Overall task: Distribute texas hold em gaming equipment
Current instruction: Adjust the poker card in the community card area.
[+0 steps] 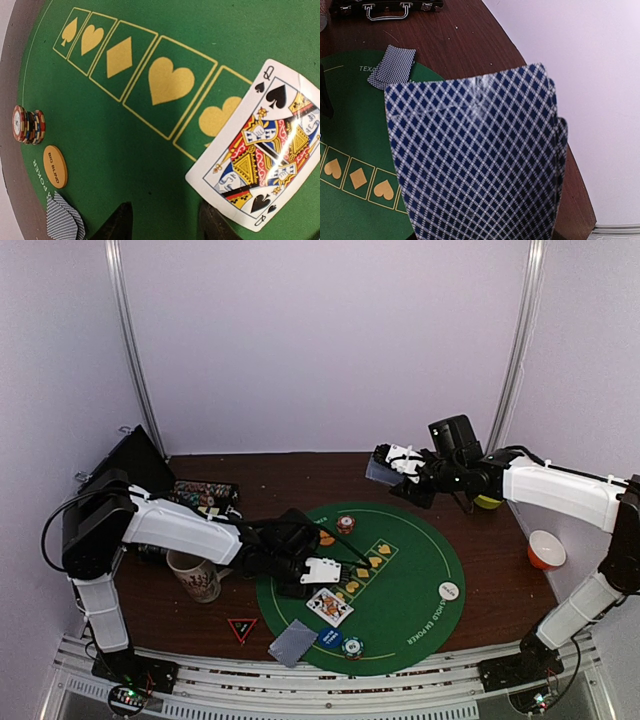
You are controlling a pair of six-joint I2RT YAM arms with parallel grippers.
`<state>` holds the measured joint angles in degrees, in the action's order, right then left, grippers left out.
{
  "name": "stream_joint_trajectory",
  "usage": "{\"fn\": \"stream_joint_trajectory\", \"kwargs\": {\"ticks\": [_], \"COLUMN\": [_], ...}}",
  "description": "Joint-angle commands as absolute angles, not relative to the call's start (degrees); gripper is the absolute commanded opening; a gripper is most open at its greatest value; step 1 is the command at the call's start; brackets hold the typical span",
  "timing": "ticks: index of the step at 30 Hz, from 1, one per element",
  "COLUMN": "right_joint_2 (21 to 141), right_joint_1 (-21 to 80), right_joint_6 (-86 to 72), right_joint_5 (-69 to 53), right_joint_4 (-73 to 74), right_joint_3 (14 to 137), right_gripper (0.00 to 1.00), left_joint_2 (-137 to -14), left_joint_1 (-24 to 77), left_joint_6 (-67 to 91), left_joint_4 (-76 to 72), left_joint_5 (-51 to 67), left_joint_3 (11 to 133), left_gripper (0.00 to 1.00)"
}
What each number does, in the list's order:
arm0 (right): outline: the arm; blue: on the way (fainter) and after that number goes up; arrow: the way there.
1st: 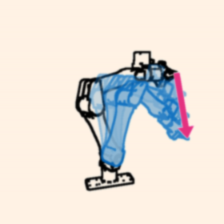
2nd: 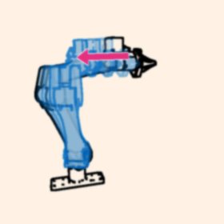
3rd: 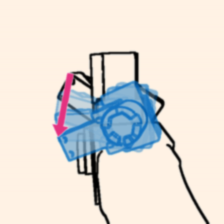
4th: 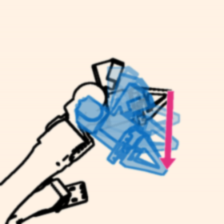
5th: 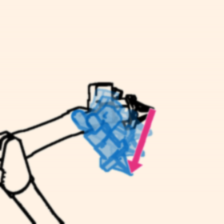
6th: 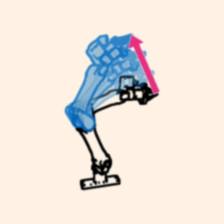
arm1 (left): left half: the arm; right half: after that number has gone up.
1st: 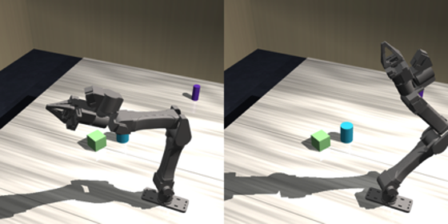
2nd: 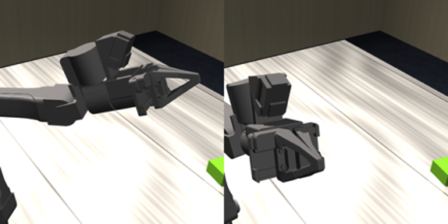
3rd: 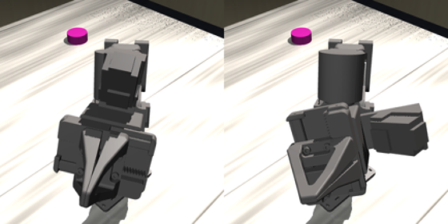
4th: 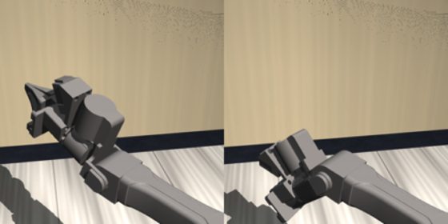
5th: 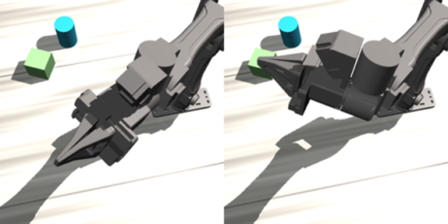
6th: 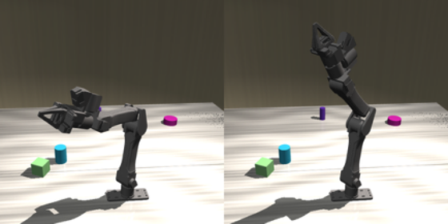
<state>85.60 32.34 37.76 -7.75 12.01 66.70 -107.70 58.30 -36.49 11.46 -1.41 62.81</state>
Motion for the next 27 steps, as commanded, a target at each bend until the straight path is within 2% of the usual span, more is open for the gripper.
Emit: {"fn": "stream_joint_trajectory", "kwargs": {"ticks": [1,5,9,12,14,19,27], "right_joint_2": [83.6,83.5,83.2,83.2,83.2,83.2,85.7], "right_joint_1": [32.0,32.0,32.0,32.1,32.3,34.0,39.1], "right_joint_6": [38.0,38.1,38.1,38.2,38.3,38.9,37.9], "right_joint_5": [-6.8,-6.8,-7.3,-8.2,-8.7,-9.0,-9.6], "right_joint_4": [12.1,12.2,12.4,12.8,13.2,13.8,13.9], "right_joint_3": [67.2,67.2,67.3,67.6,67.8,68.0,69.7], "right_gripper": [0.47,0.47,0.47,0.47,0.47,0.47,0.47], "left_joint_2": [-108.7,-108.3,-106.3,-104.1,-102.0,-95.0,-91.2], "left_joint_1": [58.6,58.6,57.9,56.9,56.0,49.7,45.5], "left_joint_6": [-35.3,-35.0,-31.7,-25.9,-19.5,-1.5,22.1], "left_joint_4": [8.2,9.0,10.0,10.5,10.7,7.7,-4.8], "left_joint_5": [0.0,-1.3,-7.5,-11.9,-12.6,1.5,16.1], "left_joint_3": [63.8,64.1,65.8,68.5,69.6,69.9,70.3], "left_gripper": [0.49,0.49,0.51,0.59,0.7,0.82,0.85]}}
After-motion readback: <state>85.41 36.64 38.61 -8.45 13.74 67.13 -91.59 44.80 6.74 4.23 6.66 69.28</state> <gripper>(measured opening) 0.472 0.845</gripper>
